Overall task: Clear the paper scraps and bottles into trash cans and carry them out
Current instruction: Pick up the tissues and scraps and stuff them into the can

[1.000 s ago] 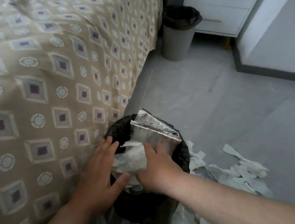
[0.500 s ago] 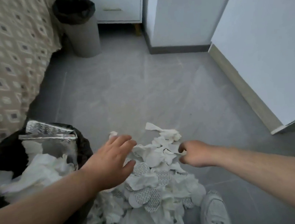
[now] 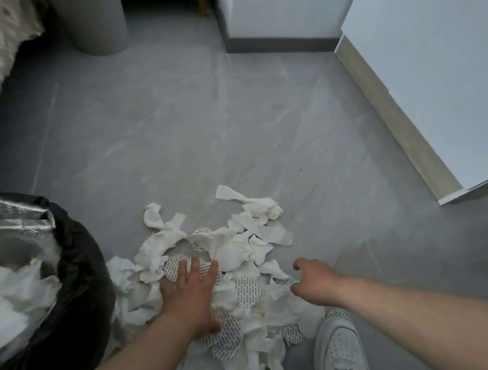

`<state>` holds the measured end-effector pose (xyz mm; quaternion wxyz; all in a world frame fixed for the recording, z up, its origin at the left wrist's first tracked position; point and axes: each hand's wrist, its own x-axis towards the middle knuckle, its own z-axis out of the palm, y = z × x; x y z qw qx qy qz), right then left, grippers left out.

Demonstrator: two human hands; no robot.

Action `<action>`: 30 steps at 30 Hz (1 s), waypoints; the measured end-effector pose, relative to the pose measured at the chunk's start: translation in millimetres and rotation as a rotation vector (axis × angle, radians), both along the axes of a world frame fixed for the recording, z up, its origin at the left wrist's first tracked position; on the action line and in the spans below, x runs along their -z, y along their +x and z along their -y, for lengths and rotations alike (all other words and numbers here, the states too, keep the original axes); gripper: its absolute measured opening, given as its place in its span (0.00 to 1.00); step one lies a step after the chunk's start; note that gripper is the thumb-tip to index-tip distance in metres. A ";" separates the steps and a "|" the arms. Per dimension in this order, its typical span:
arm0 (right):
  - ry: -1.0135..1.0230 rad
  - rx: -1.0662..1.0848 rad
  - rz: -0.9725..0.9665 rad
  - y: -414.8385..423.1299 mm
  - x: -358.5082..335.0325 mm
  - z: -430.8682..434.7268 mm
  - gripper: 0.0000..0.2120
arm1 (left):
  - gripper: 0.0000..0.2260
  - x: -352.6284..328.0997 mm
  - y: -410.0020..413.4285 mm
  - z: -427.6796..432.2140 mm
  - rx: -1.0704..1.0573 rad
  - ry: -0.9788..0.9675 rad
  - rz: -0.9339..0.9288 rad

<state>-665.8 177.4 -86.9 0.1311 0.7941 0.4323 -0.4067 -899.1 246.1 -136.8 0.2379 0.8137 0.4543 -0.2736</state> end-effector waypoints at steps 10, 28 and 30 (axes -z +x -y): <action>0.024 0.047 -0.082 -25.0 30.2 5.3 0.35 | 0.32 21.8 -13.7 19.0 0.008 0.075 0.146; 0.104 0.005 -0.086 -44.2 60.1 19.3 0.17 | 0.04 18.6 -35.6 -5.1 -0.491 -0.089 0.641; 0.115 -0.036 -0.075 -42.0 60.3 19.3 0.11 | 0.06 14.4 -36.2 -5.7 -0.502 -0.074 0.642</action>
